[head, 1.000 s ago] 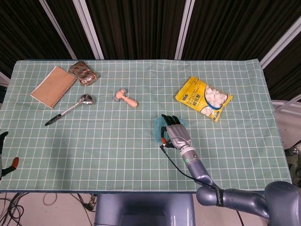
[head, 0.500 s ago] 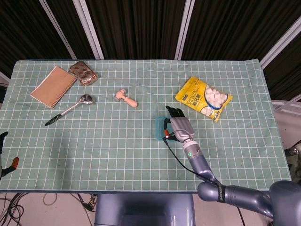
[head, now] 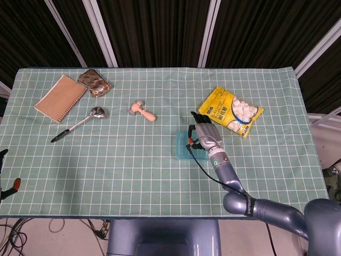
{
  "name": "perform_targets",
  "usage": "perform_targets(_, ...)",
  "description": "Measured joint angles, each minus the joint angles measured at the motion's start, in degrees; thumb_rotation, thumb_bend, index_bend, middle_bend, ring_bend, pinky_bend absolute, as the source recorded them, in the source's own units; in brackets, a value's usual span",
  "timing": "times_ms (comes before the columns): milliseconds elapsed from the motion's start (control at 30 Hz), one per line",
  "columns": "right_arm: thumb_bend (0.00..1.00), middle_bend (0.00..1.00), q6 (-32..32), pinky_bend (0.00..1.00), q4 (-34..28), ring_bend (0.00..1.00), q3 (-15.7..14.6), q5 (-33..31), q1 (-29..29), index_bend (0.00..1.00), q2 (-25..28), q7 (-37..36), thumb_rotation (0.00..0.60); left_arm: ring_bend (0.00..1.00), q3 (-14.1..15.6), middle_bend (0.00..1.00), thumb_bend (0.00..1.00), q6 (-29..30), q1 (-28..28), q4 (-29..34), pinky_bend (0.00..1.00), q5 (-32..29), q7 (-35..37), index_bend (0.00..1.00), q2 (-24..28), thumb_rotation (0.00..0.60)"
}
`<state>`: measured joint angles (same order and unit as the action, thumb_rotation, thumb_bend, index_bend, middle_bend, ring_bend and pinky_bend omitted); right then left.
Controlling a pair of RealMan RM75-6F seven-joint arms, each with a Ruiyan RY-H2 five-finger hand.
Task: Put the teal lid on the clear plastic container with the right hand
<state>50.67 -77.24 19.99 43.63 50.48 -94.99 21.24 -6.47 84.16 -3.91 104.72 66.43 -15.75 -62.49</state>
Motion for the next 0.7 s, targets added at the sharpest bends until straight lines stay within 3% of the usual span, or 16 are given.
perform_targets(700,0.52,0.00,-3.5,0.00,10.0,0.00,-0.1,0.6,3.3,0.69,-5.4,-4.1,0.600,0.00,-0.3,0.00,0.32,-0.7,-0.4,0.1,0.00,-1.3,0.0,0.11,0.3,0.600)
